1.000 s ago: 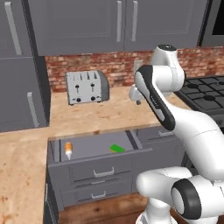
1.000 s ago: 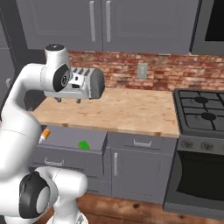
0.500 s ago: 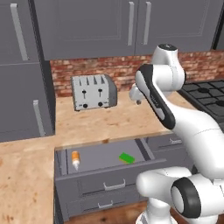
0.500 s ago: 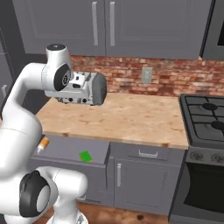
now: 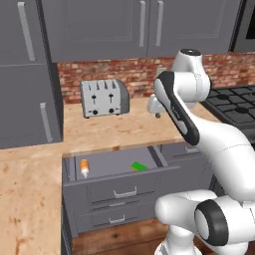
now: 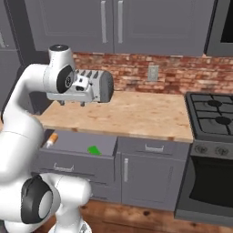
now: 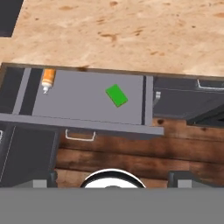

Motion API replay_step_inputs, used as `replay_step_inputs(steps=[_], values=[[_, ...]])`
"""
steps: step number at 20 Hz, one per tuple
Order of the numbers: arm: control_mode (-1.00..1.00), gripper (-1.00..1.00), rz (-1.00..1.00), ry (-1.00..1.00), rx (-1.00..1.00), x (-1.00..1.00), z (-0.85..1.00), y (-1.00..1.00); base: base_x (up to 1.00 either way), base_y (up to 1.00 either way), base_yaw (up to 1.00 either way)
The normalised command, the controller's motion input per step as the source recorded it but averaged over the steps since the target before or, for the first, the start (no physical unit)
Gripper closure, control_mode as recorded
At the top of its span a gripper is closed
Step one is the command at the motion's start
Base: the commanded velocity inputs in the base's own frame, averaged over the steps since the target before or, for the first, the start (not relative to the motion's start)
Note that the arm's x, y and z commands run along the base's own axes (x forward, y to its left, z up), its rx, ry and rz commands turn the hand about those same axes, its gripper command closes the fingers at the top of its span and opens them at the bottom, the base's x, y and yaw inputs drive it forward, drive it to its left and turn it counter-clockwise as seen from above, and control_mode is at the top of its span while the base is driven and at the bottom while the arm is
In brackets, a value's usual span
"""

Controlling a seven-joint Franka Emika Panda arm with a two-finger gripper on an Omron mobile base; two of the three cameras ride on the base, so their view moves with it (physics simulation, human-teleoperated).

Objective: Restock the sink supplies by placing the sponge and soap dispenser on the counter and next to the sink. Make sure the soap dispenser is upright.

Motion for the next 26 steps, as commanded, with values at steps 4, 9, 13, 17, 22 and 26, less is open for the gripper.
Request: replay_step_inputs(steps=[4,9,13,17,22,26], values=[[1.0,-1.0,0.0,0.0,0.0,0.0,0.0,0.0,-0.2,0.11,0.0],[1.0,-1.0,0.0,0.0,0.0,0.0,0.0,0.0,0.0,0.34,0.0],[1.0,-1.0,0.0,0.0,0.0,0.0,0.0,0.0,0.01,0.43,0.0],[1.0,-1.0,0.0,0.0,0.0,0.0,0.0,0.0,0.0,0.32,0.0],[-1.0,-1.0,0.0,0.0,0.0,0.0,-0.02,0.0,0.0,0.03,0.0],[-1.0,-1.0,0.0,0.09,0.02,0.47,-0.58,0.0,0.0,0.0,0.0]])
